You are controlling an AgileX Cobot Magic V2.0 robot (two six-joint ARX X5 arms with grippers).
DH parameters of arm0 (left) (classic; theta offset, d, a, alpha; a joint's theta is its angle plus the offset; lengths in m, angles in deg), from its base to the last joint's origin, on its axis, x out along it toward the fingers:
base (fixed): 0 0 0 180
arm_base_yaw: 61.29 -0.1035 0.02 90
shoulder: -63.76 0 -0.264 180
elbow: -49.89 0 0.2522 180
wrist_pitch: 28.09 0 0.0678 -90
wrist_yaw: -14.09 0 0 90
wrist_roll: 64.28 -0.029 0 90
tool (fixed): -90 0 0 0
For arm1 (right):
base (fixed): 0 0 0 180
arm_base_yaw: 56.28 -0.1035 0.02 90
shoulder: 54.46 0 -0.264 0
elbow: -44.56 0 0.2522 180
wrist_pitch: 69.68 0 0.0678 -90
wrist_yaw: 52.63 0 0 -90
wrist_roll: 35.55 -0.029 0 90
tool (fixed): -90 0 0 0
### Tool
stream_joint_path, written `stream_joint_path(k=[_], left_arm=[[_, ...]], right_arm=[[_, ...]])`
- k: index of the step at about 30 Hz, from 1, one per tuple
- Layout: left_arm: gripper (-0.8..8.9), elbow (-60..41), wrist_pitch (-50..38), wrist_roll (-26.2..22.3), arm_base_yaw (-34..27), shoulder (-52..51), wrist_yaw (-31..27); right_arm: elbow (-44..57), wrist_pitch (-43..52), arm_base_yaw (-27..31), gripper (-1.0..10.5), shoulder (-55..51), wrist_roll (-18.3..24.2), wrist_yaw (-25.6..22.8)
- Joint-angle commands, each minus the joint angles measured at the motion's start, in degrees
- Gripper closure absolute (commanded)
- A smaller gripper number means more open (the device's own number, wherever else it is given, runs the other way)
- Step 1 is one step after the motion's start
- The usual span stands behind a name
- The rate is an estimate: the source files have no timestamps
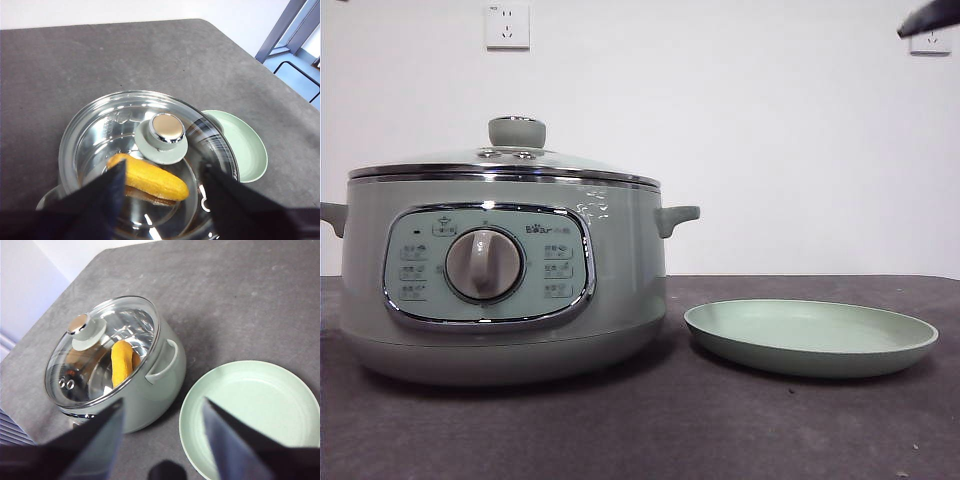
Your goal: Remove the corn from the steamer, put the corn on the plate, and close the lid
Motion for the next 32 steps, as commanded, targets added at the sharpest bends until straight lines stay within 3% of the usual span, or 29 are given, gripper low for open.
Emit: stream_joint_path(k=[1, 5, 12, 20, 30, 32], left_arm=[[3.73, 0.15, -2.91, 1.62, 1.42, 1.55, 0.44], [3.73, 0.72, -6.27, 2.89, 4.83, 5.16, -0.5], [3.73, 6.27, -5.09, 1.11, 12.94, 14.62, -12.39], [3.73, 11.26, -3.93, -0.42, 18.86, 25.0, -20.26], [3.8, 11.41, -4.17, -0.42, 21.42, 31.61, -22.69], [4.29, 11.41, -4.17, -0.42, 21.68, 32.02, -23.12]], right_arm=[[-0.24, 0.24, -0.09, 5.3, 0.24, 0.24, 0.09], [-0.24, 1.27, -0.11, 5.3, 0.28, -1.33, 0.11], [-0.26, 1.79, -0.11, 5.3, 0.28, -2.36, 0.07], [-0.26, 1.75, -0.09, 5.3, 0.28, -2.36, -0.17], [-0.26, 1.75, -0.09, 5.4, 0.28, -2.36, -0.17], [-0.24, 1.75, -0.09, 5.4, 0.28, -2.36, -0.17]])
